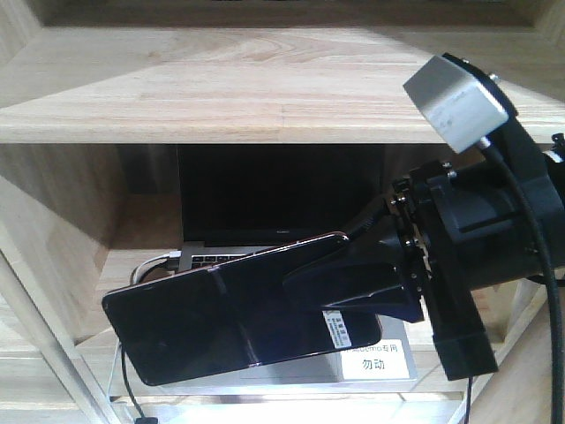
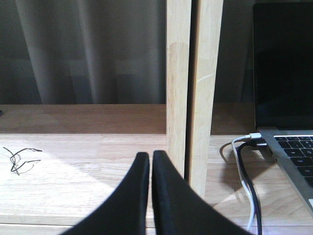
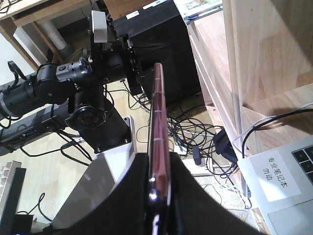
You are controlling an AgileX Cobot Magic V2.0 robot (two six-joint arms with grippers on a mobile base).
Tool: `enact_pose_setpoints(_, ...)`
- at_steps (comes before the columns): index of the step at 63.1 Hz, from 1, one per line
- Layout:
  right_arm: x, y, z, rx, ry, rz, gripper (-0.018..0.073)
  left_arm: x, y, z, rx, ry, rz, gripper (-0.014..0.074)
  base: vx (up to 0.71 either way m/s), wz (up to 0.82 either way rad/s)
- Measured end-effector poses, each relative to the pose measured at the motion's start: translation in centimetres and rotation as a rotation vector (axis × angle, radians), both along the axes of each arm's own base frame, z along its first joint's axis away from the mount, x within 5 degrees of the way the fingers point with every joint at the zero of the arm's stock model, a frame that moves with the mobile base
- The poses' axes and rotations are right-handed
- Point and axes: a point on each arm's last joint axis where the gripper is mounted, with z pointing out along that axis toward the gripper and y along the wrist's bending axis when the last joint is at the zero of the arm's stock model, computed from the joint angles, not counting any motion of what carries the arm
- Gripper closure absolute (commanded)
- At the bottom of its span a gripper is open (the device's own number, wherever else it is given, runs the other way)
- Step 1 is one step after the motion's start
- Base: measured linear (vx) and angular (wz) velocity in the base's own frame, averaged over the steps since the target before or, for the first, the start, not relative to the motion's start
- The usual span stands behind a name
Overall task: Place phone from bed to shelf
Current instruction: 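Drive up to the wooden shelf unit with the laptop, then raise the right gripper with the phone onto the upper shelf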
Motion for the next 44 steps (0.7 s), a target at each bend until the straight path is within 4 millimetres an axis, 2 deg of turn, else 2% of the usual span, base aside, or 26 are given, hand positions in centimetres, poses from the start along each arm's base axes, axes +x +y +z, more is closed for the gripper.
enact_pose_setpoints(44, -0.01, 0.02, 0.04, 0.006, 0.024, -0.011, 0.0561, 0.0, 0.0, 0.0, 0.0, 0.0, 0.0, 0.0595, 0.0, 0.0)
